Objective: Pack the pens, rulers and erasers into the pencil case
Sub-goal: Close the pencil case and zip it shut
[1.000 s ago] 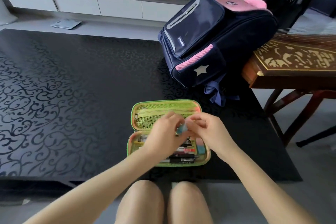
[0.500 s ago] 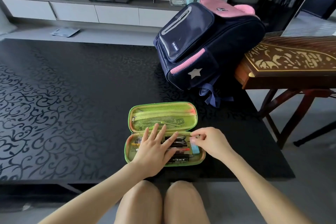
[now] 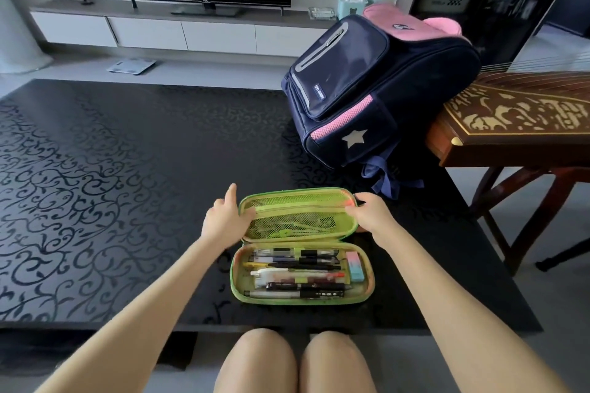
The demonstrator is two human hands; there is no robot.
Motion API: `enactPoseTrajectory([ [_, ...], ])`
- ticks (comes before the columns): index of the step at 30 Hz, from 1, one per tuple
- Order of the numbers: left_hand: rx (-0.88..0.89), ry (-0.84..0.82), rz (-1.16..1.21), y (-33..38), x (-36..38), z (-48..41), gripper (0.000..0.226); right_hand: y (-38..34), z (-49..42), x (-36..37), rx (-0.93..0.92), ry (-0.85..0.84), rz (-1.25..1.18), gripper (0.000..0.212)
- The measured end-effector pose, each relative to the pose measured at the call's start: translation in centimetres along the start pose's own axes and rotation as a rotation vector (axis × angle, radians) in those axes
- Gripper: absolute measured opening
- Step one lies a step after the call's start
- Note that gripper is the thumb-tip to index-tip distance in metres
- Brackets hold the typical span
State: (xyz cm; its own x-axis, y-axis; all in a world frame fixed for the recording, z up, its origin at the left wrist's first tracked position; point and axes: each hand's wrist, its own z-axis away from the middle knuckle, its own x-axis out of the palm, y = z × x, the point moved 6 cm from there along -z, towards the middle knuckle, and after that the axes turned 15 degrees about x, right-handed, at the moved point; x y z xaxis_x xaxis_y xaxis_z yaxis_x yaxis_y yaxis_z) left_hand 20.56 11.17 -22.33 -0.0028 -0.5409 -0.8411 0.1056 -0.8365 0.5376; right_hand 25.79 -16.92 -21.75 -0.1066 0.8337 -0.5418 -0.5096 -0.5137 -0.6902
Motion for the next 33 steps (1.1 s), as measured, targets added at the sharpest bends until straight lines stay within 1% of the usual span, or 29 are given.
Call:
enactPoseTrajectory([
  [1,-0.009,-0.043,0.067,-0.6,-0.1,-0.7,0.065,-0.3,-0.1,0.0,-0.023,0.01,-0.005,0.046],
  [2,0.024,-0.041,0.114,-0.7,-0.6,-1.2,0.058,-1.0,0.1,-0.1,-0.062,0.021,-0.014,0.04],
  [4,0.123,0.032,0.156,-0.1,-2.0,-1.7,0.039,-2.4,1.1,-0.8,-0.165,0.037,-0.03,0.03],
  [6,0.217,0.096,0.18,1.0,-3.5,-1.3,0.03,-3.4,2.8,-1.8,-0.267,0.063,-0.009,0.026],
  [8,0.319,0.093,0.182,2.0,-4.6,0.2,0.031,-2.9,4.6,-2.7,-0.333,0.075,0.052,0.021],
  [10,0.437,0.046,0.127,2.8,-4.8,3.2,0.036,-0.9,6.8,-3.2,-0.395,0.064,0.15,0.018],
  [12,0.557,-0.016,0.029,3.3,-4.0,6.7,0.036,1.9,9.2,-3.0,-0.455,0.019,0.302,0.023],
  [14,0.641,-0.066,-0.119,3.7,-2.8,9.2,0.04,4.3,11.1,-2.1,-0.535,0.017,0.478,0.034],
  [16,0.685,-0.063,-0.256,4.2,-1.6,9.7,0.049,5.6,11.6,-1.2,-0.594,0.064,0.599,0.048],
  [18,0.659,-0.092,-0.36,5.1,-1.0,9.1,0.065,5.4,11.8,-0.7,-0.629,0.162,0.673,0.058],
  [20,0.586,-0.222,-0.426,6.1,0.2,8.2,0.084,4.5,11.8,-0.2,-0.663,0.265,0.725,0.064],
  [22,0.553,-0.362,-0.502,7.1,1.5,7.7,0.106,3.8,11.9,0.5,-0.687,0.312,0.747,0.068],
  [23,0.551,-0.406,-0.531,7.5,2.2,7.5,0.112,3.5,11.9,0.9,-0.687,0.325,0.747,0.068],
  [25,0.558,-0.415,-0.563,8.0,2.9,7.0,0.114,2.9,12.0,1.5,-0.714,0.384,0.737,0.065],
  [27,0.562,-0.366,-0.554,8.1,3.1,6.6,0.11,2.5,12.2,1.8,-0.78,0.467,0.751,0.06],
  [30,0.603,-0.305,-0.542,7.6,3.4,6.5,0.107,2.8,12.5,2.5,-0.956,0.538,0.791,0.055],
  [33,0.665,-0.284,-0.607,7.1,3.8,6.9,0.11,3.8,12.9,3.2,-1.103,0.635,0.81,0.047],
])
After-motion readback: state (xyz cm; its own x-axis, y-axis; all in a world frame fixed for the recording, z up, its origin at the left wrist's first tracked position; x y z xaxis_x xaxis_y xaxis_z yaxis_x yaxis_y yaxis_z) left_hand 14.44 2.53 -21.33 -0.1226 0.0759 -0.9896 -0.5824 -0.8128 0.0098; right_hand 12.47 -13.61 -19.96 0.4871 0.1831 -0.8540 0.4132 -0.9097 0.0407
